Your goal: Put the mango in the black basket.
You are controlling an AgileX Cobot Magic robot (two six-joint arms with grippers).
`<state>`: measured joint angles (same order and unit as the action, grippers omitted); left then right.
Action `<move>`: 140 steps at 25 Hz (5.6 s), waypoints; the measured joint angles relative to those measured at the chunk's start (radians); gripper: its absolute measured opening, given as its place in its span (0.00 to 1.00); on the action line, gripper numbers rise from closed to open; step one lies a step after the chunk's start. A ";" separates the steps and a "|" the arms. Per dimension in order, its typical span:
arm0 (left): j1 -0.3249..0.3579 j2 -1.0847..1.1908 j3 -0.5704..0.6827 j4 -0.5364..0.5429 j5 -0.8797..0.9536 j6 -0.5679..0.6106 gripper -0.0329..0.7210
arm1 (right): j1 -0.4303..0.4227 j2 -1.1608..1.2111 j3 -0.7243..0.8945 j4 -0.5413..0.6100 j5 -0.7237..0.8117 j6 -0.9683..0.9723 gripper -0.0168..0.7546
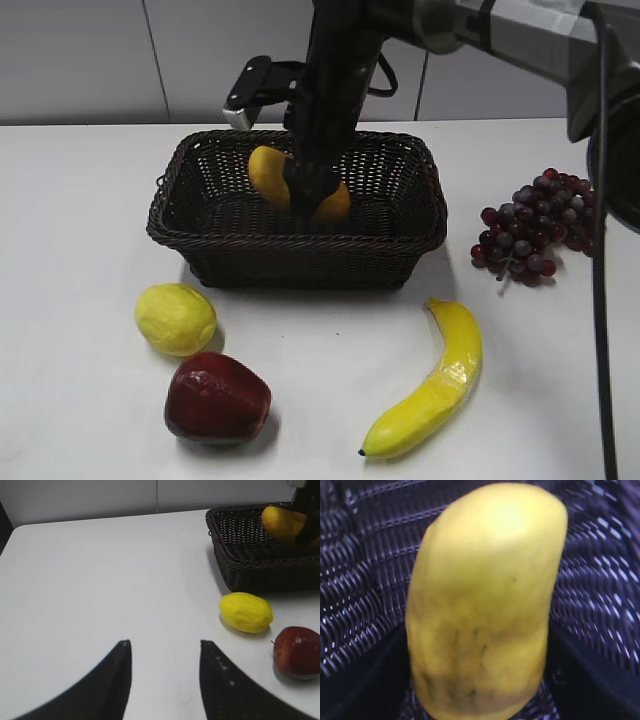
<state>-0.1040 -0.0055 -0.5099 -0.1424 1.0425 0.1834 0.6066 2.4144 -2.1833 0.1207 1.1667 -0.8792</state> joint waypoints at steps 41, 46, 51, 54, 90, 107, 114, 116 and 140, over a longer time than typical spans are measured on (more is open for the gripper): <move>0.000 0.000 0.000 0.000 0.000 0.000 0.48 | -0.047 -0.085 0.001 0.006 -0.005 0.113 0.82; 0.000 0.000 0.000 0.000 0.000 0.000 0.48 | -0.143 -0.175 0.057 0.000 0.006 0.230 0.76; 0.000 0.000 0.000 0.000 0.000 0.000 0.48 | -0.270 -0.298 0.178 0.000 0.018 0.294 0.73; 0.000 0.000 0.000 0.000 0.000 0.000 0.48 | -0.341 -0.378 0.249 -0.002 0.019 0.344 0.72; 0.000 0.000 0.000 0.000 0.000 0.000 0.48 | -0.544 -1.607 1.374 -0.179 0.033 0.960 0.85; 0.000 0.000 0.000 0.000 0.000 0.000 0.46 | -0.544 -2.194 1.642 -0.179 0.004 0.961 0.79; 0.000 0.000 0.000 0.000 0.000 0.000 0.45 | -0.544 -2.283 1.658 -0.147 -0.060 0.891 0.79; 0.000 0.000 0.000 0.000 0.000 0.000 0.45 | -0.544 -2.300 1.671 -0.110 -0.085 0.831 0.79; 0.000 0.000 0.000 0.000 0.000 0.000 0.41 | -0.544 -2.421 1.679 -0.071 -0.111 0.784 0.79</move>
<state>-0.1040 -0.0055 -0.5099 -0.1424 1.0425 0.1834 0.0630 -0.0067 -0.5043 0.0501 1.0557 -0.0948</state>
